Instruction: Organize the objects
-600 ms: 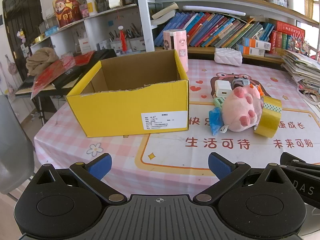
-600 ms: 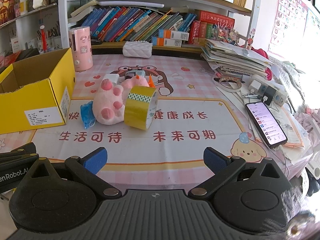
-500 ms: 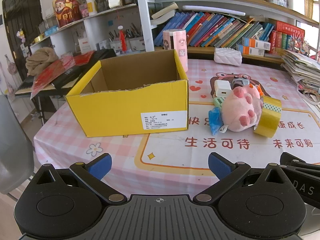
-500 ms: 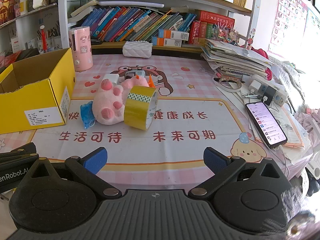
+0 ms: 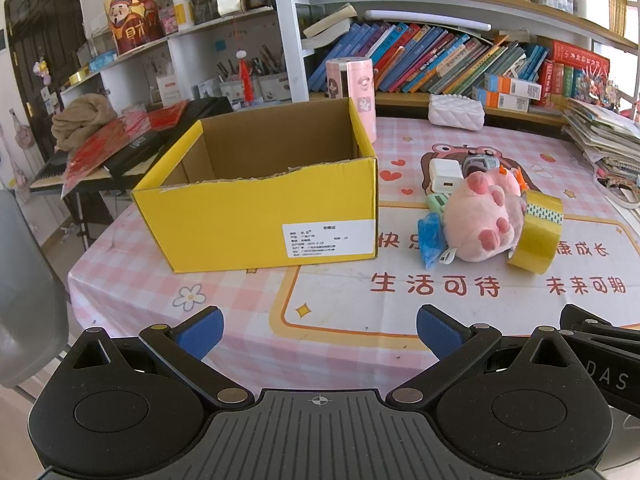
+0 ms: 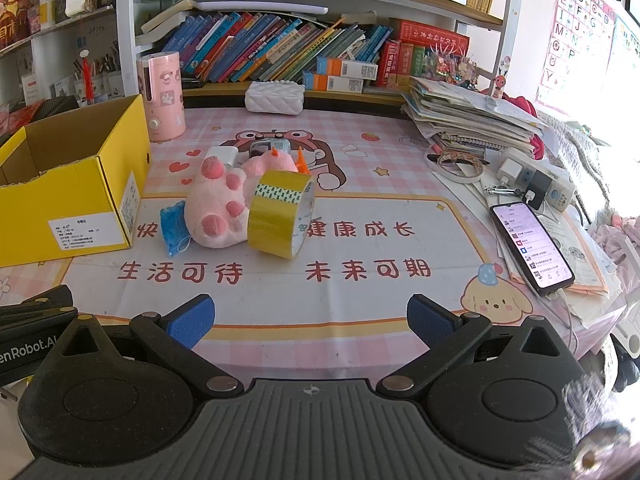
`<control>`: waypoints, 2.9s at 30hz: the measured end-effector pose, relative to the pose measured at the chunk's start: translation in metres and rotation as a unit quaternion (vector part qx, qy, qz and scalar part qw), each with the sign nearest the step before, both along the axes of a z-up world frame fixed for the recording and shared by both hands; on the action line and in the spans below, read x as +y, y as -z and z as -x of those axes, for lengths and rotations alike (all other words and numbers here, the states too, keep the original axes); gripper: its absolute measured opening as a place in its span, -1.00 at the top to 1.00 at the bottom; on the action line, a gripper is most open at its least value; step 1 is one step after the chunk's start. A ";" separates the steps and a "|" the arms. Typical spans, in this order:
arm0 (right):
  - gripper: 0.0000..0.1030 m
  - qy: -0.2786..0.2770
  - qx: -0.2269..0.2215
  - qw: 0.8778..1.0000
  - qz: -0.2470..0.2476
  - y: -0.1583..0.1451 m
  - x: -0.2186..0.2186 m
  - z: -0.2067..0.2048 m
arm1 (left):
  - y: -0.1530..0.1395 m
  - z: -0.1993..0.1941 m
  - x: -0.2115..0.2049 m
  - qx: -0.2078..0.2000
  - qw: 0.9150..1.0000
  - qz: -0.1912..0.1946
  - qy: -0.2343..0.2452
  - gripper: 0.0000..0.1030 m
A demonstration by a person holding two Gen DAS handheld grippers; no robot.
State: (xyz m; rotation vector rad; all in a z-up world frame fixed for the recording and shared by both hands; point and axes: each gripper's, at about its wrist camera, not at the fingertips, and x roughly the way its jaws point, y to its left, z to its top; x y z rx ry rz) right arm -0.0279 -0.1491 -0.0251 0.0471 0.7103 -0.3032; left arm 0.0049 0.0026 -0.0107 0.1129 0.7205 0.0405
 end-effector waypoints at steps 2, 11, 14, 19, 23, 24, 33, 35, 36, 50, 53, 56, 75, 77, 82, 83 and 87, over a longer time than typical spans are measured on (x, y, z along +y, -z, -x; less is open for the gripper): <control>-1.00 0.000 0.000 1.000 0.000 0.000 0.000 0.000 | 0.000 0.000 0.000 0.000 1.000 0.000 0.000 -1.00; -1.00 0.000 0.000 1.000 0.000 0.000 0.001 0.000 | 0.001 0.000 0.001 0.001 1.000 0.002 0.000 -1.00; -1.00 0.000 0.000 1.000 0.000 0.000 0.001 0.000 | 0.001 0.000 0.001 0.001 1.000 0.002 0.000 -1.00; -1.00 0.000 0.000 1.000 0.000 -0.001 0.001 0.000 | 0.001 0.000 0.001 0.001 1.000 0.002 0.000 -1.00; -1.00 0.000 0.000 1.000 0.001 -0.001 0.002 -0.001 | 0.001 0.000 0.001 0.001 1.000 0.002 0.000 -1.00; -1.00 0.000 0.000 1.000 0.000 -0.001 0.001 0.000 | 0.001 0.000 0.001 0.001 1.000 0.002 0.000 -1.00; -1.00 0.000 0.003 1.000 0.000 0.000 0.004 -0.002 | 0.001 -0.001 0.003 0.003 1.000 0.006 0.000 -1.00; -1.00 0.000 0.002 1.000 0.001 0.000 0.004 -0.003 | 0.000 -0.003 0.003 0.003 1.000 0.007 -0.001 -1.00; -1.00 -0.001 0.002 1.000 0.000 0.000 0.004 -0.004 | 0.000 -0.005 0.004 0.003 1.000 0.008 -0.002 -1.00; -1.00 -0.017 0.005 1.000 -0.002 -0.002 -0.007 -0.026 | -0.001 -0.024 -0.003 0.008 1.000 0.014 -0.016 -1.00; -1.00 -0.023 0.007 1.000 -0.004 -0.001 -0.012 -0.035 | -0.001 -0.031 -0.007 0.010 1.000 0.015 -0.022 -1.00; -1.00 -0.030 0.008 1.000 -0.006 -0.001 -0.017 -0.043 | 0.000 -0.038 -0.012 0.013 0.999 0.016 -0.028 -1.00; -0.91 -0.080 0.016 0.996 -0.039 0.004 -0.052 -0.110 | 0.004 -0.068 -0.020 0.028 0.996 0.053 -0.063 -1.00; -0.88 -0.086 0.021 0.995 -0.043 0.007 -0.053 -0.116 | 0.005 -0.068 -0.019 0.028 0.996 0.052 -0.067 -1.00; -0.78 -0.093 0.029 0.994 -0.056 0.014 -0.052 -0.134 | 0.000 -0.066 -0.012 0.021 0.995 0.047 -0.081 -1.00; -0.76 -0.092 0.031 0.994 -0.059 0.015 -0.051 -0.138 | -0.001 -0.065 -0.010 0.019 0.995 0.048 -0.084 -1.00; -0.53 -0.089 0.034 0.993 -0.063 0.018 -0.049 -0.147 | -0.003 -0.062 -0.003 0.014 0.994 0.053 -0.098 -1.00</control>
